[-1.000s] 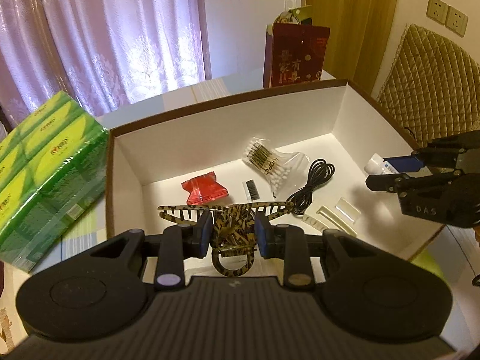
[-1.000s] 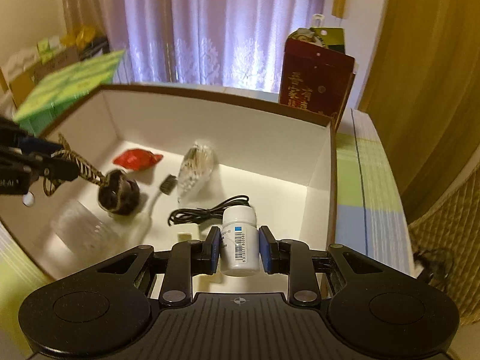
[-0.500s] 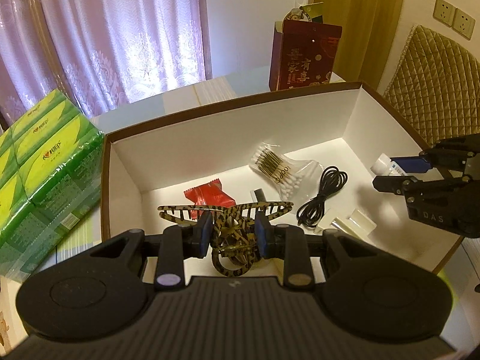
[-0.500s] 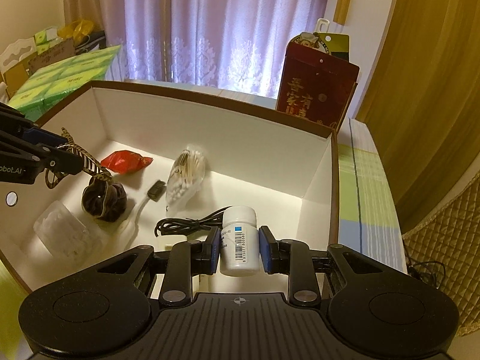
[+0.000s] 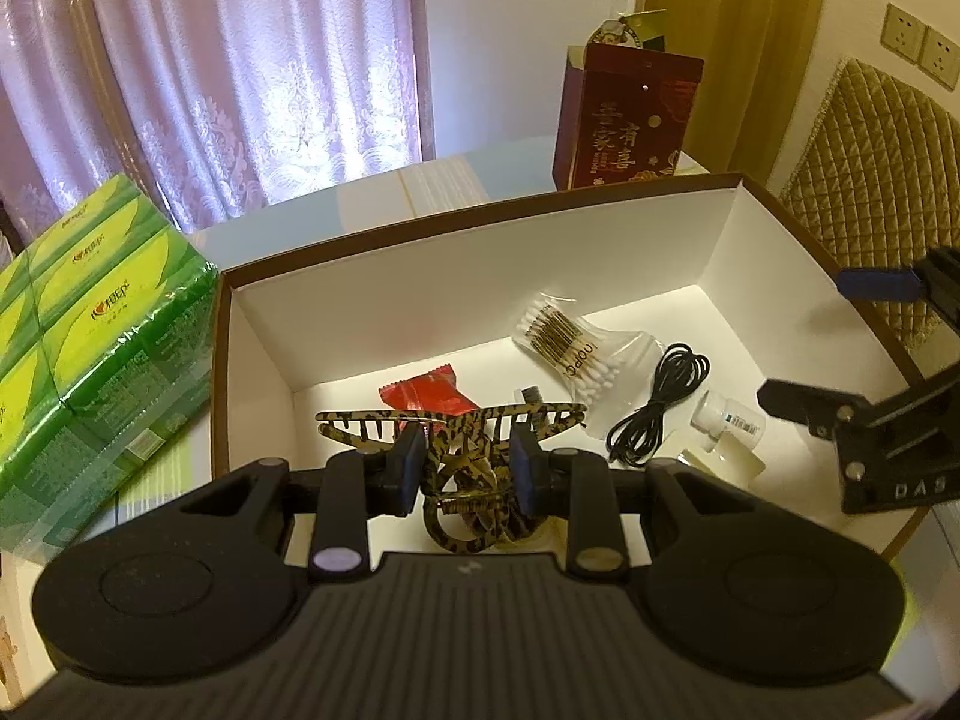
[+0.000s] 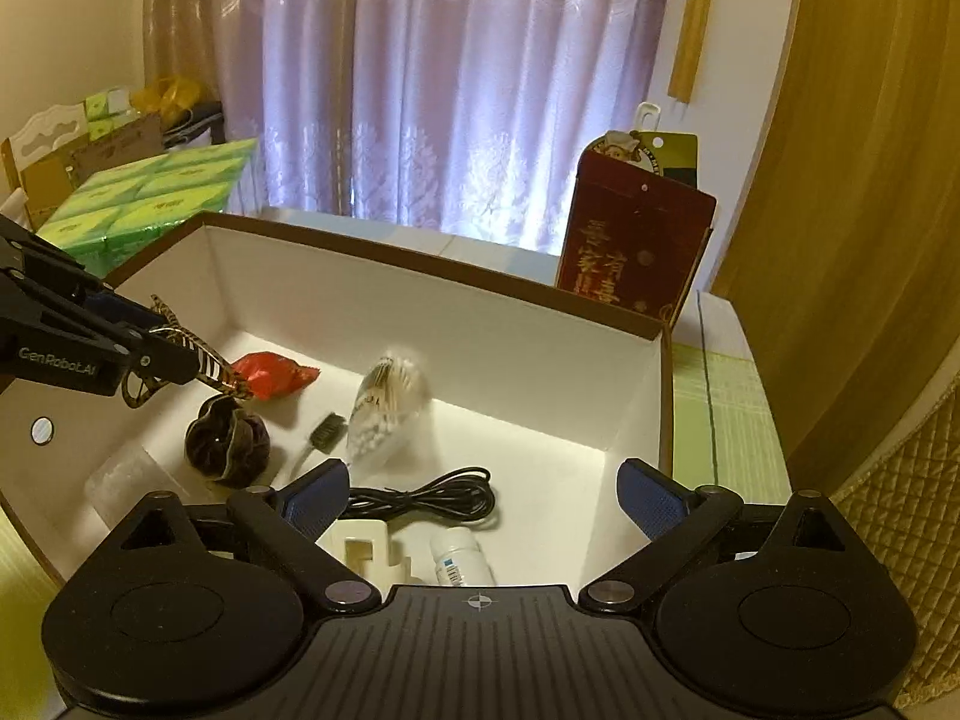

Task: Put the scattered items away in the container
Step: 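Open both tools to drop the claw clip and pill bottle into the box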

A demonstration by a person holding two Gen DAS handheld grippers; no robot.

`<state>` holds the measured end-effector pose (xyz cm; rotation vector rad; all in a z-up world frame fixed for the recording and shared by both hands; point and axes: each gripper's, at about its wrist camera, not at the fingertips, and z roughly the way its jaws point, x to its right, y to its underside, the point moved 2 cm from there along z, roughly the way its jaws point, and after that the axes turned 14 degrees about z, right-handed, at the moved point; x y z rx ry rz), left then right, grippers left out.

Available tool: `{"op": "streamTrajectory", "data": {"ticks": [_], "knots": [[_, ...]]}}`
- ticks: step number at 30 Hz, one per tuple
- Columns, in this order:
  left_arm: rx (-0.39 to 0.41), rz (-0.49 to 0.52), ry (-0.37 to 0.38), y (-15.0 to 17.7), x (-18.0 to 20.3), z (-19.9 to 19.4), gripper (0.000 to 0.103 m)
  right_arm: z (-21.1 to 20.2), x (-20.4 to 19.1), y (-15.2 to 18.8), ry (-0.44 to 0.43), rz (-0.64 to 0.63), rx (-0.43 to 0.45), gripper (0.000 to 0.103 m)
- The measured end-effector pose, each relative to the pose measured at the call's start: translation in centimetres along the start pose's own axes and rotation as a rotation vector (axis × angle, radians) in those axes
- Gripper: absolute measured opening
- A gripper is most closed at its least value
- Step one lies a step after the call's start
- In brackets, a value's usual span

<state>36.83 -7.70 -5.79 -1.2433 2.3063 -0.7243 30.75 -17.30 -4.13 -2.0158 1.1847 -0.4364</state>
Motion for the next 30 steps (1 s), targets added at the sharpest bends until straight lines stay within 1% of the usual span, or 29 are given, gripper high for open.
{"op": "streamTrajectory", "data": {"ticks": [4,6,8,9,10,11,14,16,22,26,28,30], "knots": [[-0.009,-0.041,-0.001,0.0,-0.4,0.3,0.026,-0.2,0.0,0.3,-0.009,0.012,-0.006,0.101],[-0.007,-0.070,-0.020,0.0,-0.8,0.3,0.026,-0.3,0.0,0.5,-0.012,0.020,-0.006,0.101],[-0.005,-0.093,-0.037,-0.1,-1.3,0.1,0.032,-0.6,0.1,0.6,-0.017,0.032,-0.007,0.101],[-0.003,-0.107,-0.044,-0.1,-1.6,-0.1,0.041,-0.8,0.1,0.7,-0.021,0.040,-0.008,0.101],[0.000,-0.117,-0.051,-0.2,-1.8,-0.3,0.045,-0.9,0.2,0.7,-0.024,0.046,-0.010,0.101],[0.001,-0.121,-0.058,-0.2,-2.0,-0.5,0.047,-1.1,0.2,0.8,-0.026,0.054,-0.010,0.101],[0.005,-0.128,-0.075,-0.2,-2.2,-1.3,0.057,-1.8,0.1,0.9,-0.037,0.073,-0.009,0.101],[0.007,-0.138,-0.082,0.0,-2.1,-1.9,0.068,-2.2,-0.1,1.1,-0.046,0.083,-0.011,0.101],[0.022,-0.160,-0.088,0.9,-1.1,-4.1,0.080,-3.9,-0.8,1.7,-0.055,0.107,-0.007,0.102],[0.042,-0.161,-0.126,1.6,0.0,-6.2,0.084,-5.7,-1.2,2.0,-0.073,0.135,0.014,0.103],[0.059,-0.165,-0.142,1.9,0.5,-7.4,0.091,-6.5,-1.4,2.2,-0.075,0.148,0.021,0.103],[0.075,-0.169,-0.151,2.4,1.0,-8.7,0.094,-7.4,-1.6,2.5,-0.075,0.159,0.027,0.103]]}}
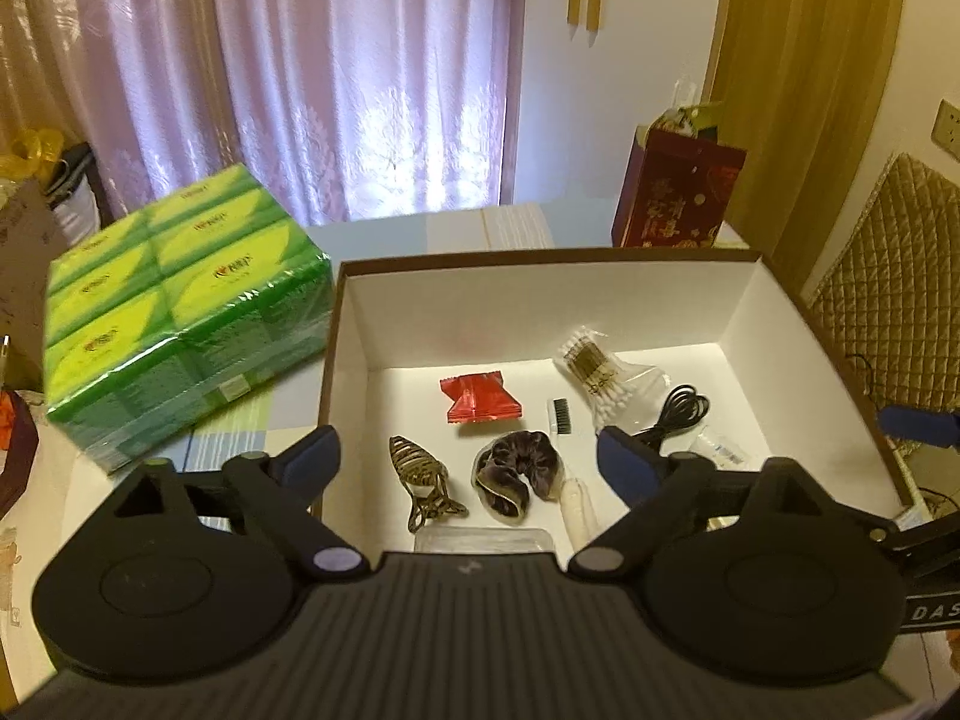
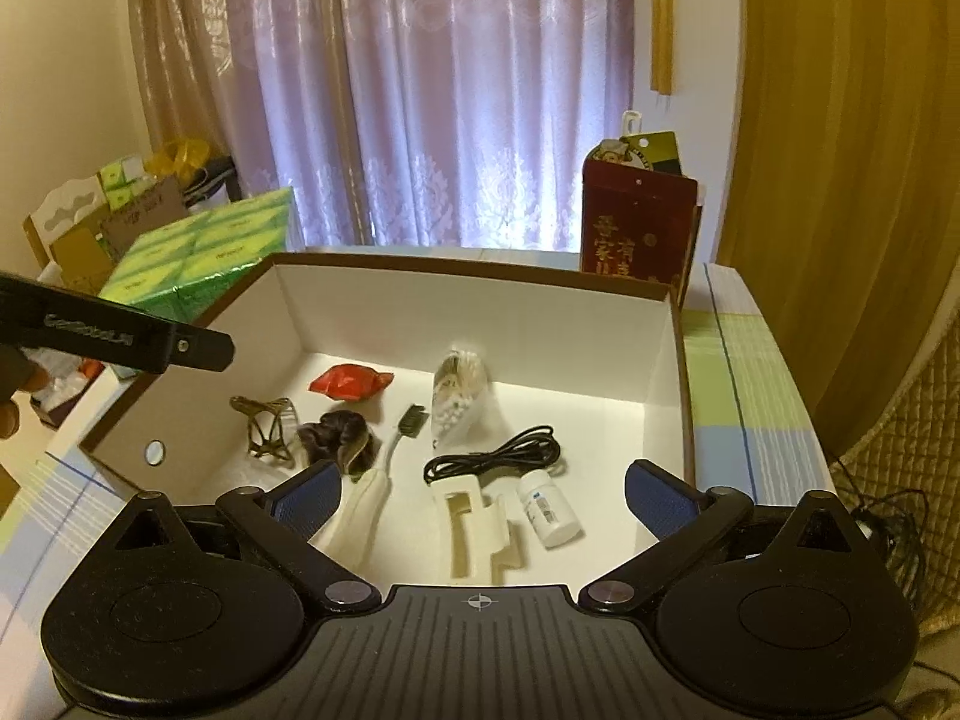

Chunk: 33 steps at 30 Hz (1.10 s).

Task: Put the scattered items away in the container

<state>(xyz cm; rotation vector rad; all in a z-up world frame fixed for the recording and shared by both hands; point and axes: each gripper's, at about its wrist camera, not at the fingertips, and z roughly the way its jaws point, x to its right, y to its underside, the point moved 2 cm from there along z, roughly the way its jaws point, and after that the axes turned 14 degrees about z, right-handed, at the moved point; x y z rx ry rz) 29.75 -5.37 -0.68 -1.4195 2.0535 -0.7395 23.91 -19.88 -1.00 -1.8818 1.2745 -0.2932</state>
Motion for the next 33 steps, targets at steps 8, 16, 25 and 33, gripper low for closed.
{"op": "streamTrajectory", "data": {"ticks": [8,16,25,33], "knots": [[0.019,-0.007,-0.027,2.2,1.8,-4.1,0.102,-2.7,-0.7,1.9,0.031,0.004,0.005,0.103],[0.039,-0.041,-0.028,3.8,2.8,-7.4,0.102,-5.3,-0.3,3.5,0.046,0.040,-0.007,0.103],[0.060,-0.050,-0.049,5.2,4.2,-10.5,0.102,-8.0,-0.8,4.8,0.067,0.038,0.037,0.103],[0.006,-0.070,-0.050,6.7,5.1,-12.0,0.102,-9.7,-0.8,5.5,0.064,0.051,0.017,0.103]]}}
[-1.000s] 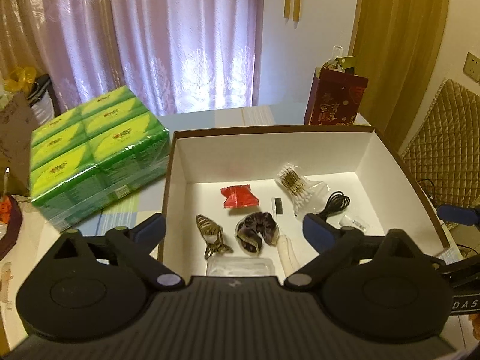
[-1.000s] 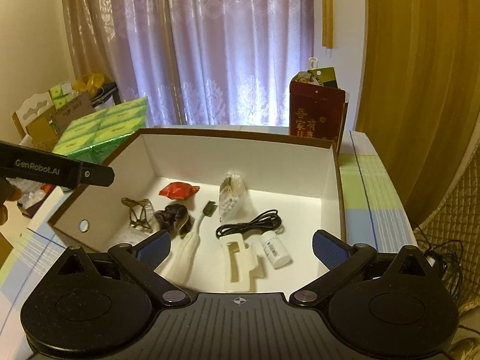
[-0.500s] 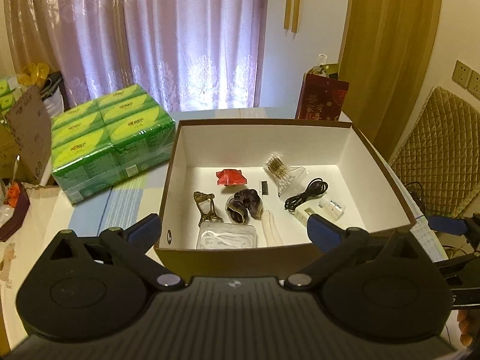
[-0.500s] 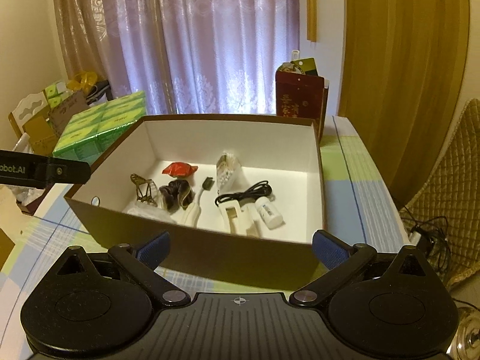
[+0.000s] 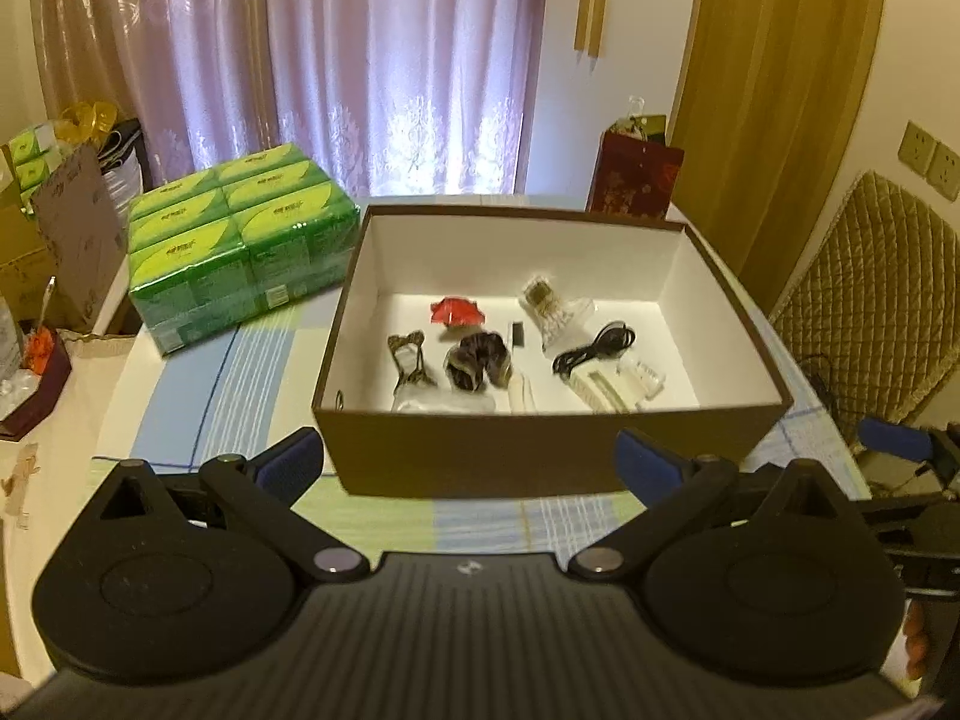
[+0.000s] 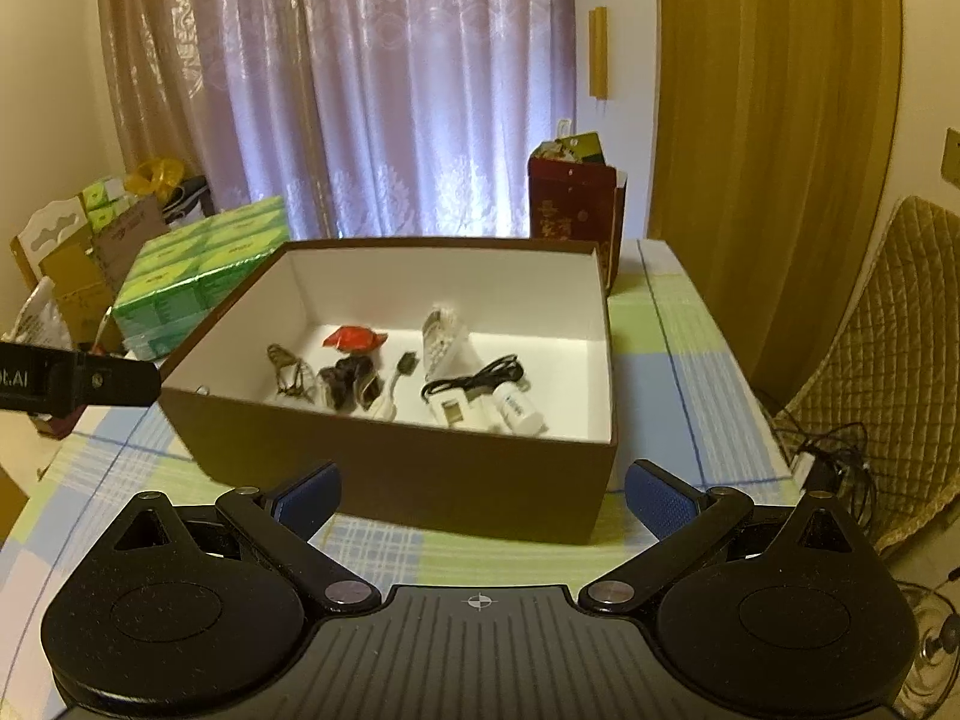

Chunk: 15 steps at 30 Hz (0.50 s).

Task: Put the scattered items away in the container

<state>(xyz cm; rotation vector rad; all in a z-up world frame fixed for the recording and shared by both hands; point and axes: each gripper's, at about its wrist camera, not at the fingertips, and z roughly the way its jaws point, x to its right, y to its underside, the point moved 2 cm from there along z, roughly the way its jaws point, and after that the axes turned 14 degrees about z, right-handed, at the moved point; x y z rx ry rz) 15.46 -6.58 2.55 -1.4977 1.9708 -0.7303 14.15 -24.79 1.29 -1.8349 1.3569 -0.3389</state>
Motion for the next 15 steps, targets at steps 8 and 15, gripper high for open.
{"op": "streamTrajectory", "data": {"ticks": [8,15], "knots": [[-0.012,0.008,-0.028,1.4,1.0,-1.6,0.102,-1.3,-0.4,0.7,-0.001,-0.022,-0.015,0.103],[-0.022,0.002,-0.037,2.3,1.7,-3.2,0.102,-2.2,-0.6,1.3,-0.018,-0.026,-0.035,0.103]]}}
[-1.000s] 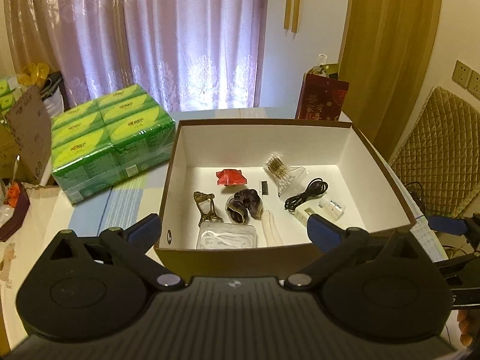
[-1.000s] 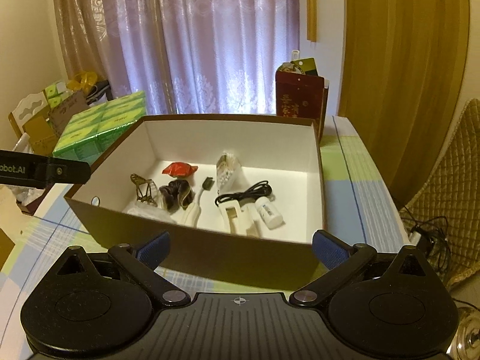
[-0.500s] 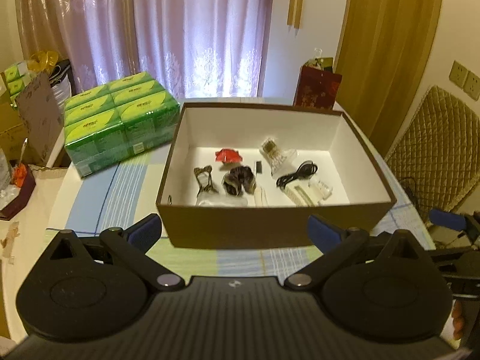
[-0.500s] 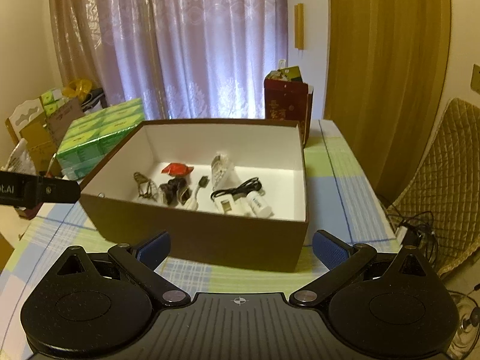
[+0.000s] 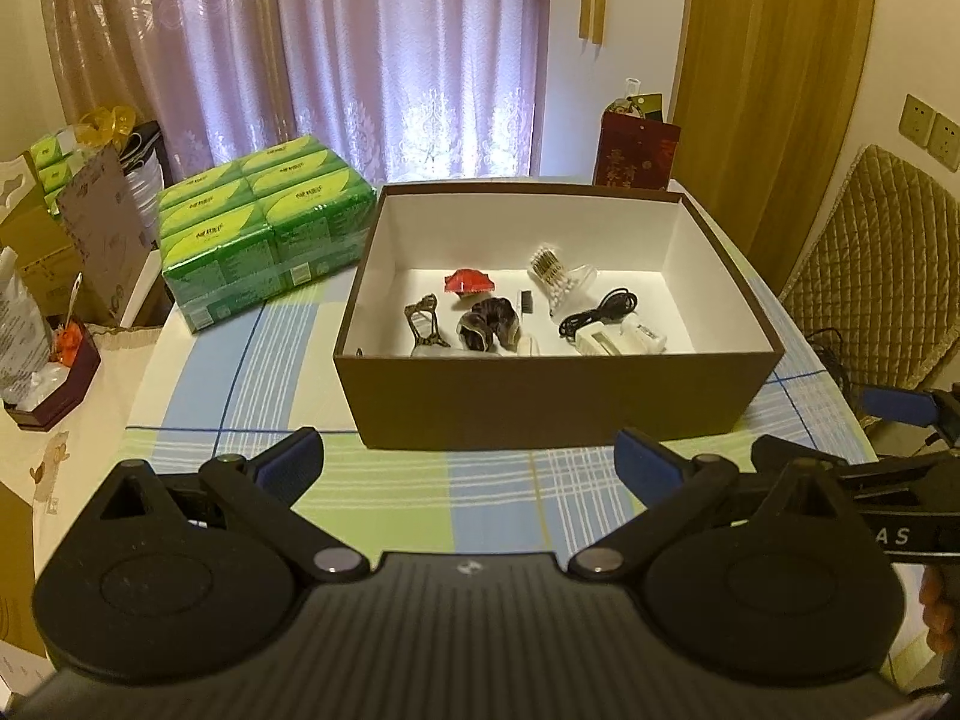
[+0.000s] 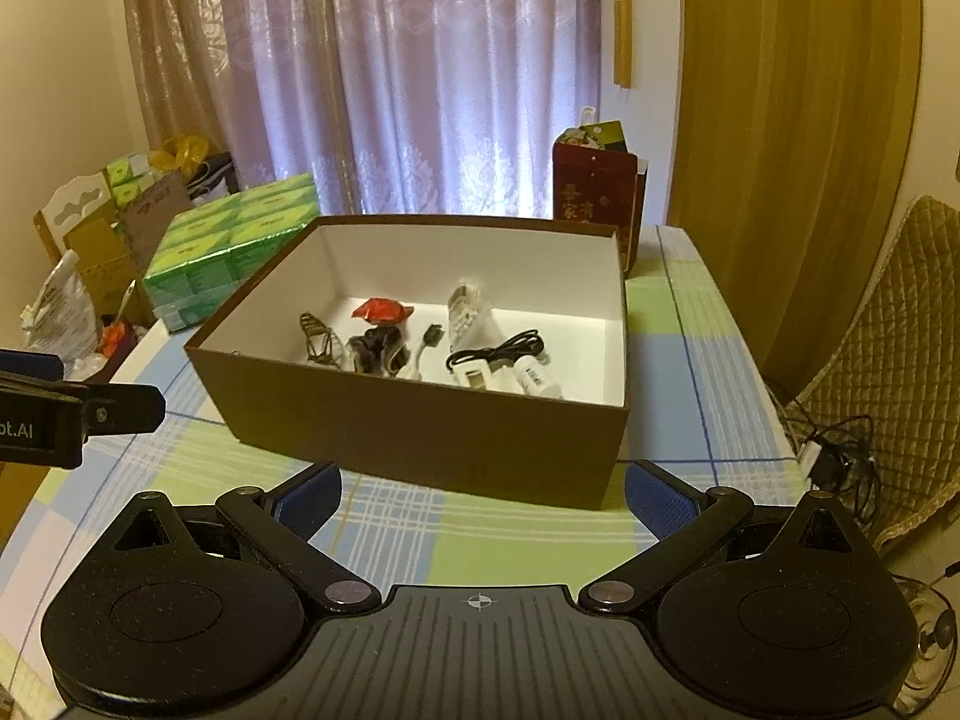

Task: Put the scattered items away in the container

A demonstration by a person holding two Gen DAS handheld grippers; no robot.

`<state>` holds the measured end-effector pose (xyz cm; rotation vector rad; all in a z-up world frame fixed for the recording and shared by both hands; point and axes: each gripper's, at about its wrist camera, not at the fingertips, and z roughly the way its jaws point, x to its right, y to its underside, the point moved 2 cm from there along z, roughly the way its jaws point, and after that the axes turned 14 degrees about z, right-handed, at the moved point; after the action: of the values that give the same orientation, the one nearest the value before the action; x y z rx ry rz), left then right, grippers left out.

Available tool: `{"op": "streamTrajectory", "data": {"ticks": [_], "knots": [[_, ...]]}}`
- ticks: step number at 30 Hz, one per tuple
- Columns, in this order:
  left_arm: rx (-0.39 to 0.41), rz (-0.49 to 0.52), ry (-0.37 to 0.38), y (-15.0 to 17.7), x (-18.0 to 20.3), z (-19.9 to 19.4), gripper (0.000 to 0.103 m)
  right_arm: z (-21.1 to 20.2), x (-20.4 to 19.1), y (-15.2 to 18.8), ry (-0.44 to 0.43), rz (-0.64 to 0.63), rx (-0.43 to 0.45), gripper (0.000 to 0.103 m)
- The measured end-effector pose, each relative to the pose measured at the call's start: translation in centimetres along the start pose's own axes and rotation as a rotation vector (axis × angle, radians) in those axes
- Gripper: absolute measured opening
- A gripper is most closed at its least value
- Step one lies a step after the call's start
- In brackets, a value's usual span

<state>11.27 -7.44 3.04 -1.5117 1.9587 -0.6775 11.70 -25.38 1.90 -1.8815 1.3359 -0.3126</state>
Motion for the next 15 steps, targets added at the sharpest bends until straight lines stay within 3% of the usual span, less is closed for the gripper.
{"op": "streamTrajectory", "data": {"ticks": [15], "knots": [[-0.034,0.002,-0.002,1.8,2.0,-1.9,0.102,-1.3,0.5,1.4,-0.014,0.016,-0.046,0.103]]}}
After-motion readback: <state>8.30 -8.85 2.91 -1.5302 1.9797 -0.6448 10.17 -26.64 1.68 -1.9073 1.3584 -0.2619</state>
